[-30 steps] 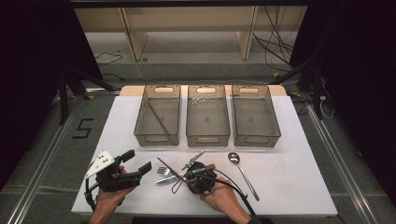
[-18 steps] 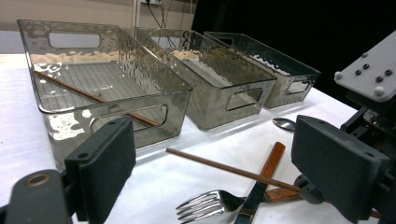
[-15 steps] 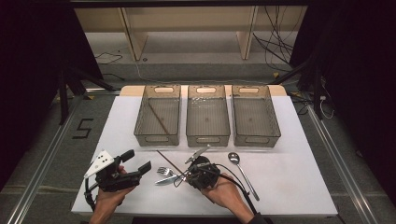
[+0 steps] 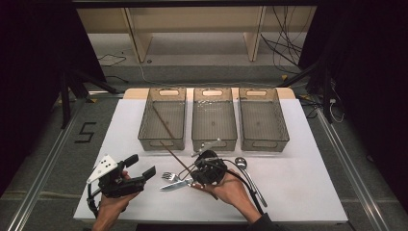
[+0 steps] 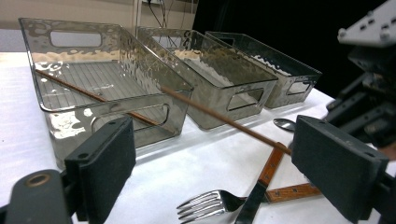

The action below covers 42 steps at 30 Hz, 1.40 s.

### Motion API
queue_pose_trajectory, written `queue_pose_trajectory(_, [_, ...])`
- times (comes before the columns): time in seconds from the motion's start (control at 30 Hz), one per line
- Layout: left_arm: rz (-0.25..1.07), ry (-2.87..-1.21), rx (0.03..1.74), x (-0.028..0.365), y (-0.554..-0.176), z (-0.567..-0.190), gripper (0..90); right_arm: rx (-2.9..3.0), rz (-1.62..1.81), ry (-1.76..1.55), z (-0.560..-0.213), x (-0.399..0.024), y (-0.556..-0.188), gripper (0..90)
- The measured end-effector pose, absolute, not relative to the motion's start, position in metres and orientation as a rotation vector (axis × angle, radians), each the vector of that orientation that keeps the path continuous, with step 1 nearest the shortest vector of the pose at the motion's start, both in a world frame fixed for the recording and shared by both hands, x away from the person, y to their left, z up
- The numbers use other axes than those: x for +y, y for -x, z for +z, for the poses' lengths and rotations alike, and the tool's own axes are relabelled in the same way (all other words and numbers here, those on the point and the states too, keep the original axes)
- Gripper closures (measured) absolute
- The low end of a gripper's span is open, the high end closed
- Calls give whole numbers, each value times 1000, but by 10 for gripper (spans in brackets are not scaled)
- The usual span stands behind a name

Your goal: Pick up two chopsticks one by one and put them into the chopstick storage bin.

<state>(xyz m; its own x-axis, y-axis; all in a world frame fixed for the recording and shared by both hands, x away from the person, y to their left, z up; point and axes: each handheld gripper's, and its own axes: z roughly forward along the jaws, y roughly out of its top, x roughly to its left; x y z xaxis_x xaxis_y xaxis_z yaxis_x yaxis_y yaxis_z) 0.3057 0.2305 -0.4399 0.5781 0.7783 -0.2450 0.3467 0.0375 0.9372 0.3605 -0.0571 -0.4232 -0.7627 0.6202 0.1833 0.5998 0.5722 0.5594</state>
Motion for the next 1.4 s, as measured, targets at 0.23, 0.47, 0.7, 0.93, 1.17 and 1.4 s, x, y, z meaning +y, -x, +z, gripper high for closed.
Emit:
queue_pose_trajectory(0.23, [429, -1560, 981, 231, -306, -440, 135, 2716, 1018, -1082, -410, -50, -380, 857])
queue_pose_trajectory(0.47, [427, -1559, 981, 231, -306, -440, 135, 2687, 1076, -1095, -397, -40, -401, 857])
queue_pose_trajectory(0.7, [426, -1558, 980, 231, -306, -440, 135, 2652, 1116, -1104, -382, -25, -421, 857])
queue_pose_trajectory(0.93, [424, -1557, 978, 231, -306, -440, 135, 2630, 1114, -1130, -377, -13, -444, 857])
queue_pose_trajectory(1.17, [420, -1554, 978, 231, -305, -440, 135, 2595, 1146, -1188, -373, -4, -469, 857])
queue_pose_trajectory(1.4, [420, -1554, 975, 231, -305, -440, 135, 2569, 1160, -1230, -368, 6, -488, 857])
